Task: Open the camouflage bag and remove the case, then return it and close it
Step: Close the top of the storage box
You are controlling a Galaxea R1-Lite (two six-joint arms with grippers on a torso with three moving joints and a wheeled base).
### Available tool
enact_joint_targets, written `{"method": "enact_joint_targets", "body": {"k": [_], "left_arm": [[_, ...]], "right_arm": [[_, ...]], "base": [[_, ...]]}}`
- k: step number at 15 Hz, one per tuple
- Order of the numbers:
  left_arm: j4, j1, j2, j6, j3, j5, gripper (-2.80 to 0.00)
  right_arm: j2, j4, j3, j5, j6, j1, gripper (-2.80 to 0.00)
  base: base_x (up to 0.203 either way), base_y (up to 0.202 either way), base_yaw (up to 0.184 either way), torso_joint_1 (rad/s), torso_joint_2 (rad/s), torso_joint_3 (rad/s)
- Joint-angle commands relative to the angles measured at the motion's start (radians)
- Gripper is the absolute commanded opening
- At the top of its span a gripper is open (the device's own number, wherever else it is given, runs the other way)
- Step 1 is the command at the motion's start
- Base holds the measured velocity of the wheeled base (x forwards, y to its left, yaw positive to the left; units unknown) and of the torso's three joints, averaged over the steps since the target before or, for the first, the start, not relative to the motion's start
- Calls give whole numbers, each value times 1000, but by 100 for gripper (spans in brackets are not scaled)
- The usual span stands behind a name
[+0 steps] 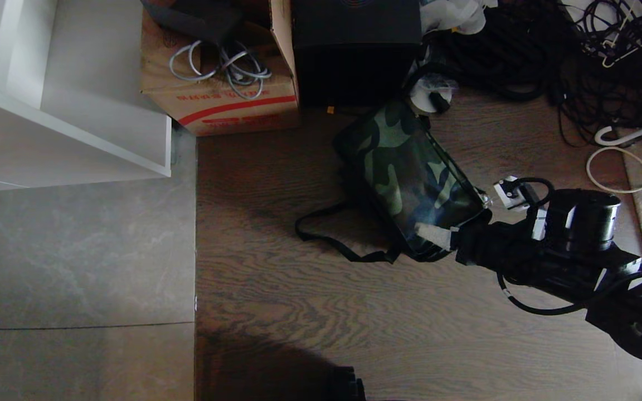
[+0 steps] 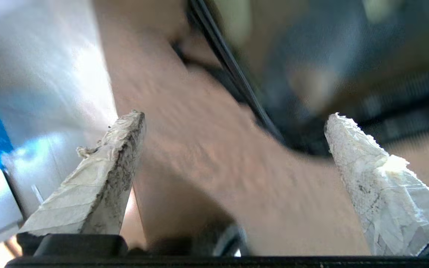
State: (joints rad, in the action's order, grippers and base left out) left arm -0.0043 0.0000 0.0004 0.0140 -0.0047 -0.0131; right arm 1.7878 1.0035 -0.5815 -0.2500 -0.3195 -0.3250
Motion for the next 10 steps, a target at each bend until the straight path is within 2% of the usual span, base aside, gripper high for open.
{"method": "enact_joint_targets", "body": {"k": [1, 4, 7, 10], "left_arm": [[0, 0, 0, 0, 0, -1, -280], [0, 0, 0, 0, 0, -1, -280], [0, 0, 0, 0, 0, -1, -280], [0, 0, 0, 0, 0, -1, -280]], "right_arm": [[-2, -124, -1, 5, 3, 16, 0], [43, -141, -47, 25, 3, 39, 0], [97, -141, -130, 47, -53, 47, 0], [129, -144, -156, 49, -61, 58, 0]], "base": [[0, 0, 0, 0, 0, 0], [0, 0, 0, 0, 0, 0], [0, 0, 0, 0, 0, 0], [0, 0, 0, 0, 0, 0]]}}
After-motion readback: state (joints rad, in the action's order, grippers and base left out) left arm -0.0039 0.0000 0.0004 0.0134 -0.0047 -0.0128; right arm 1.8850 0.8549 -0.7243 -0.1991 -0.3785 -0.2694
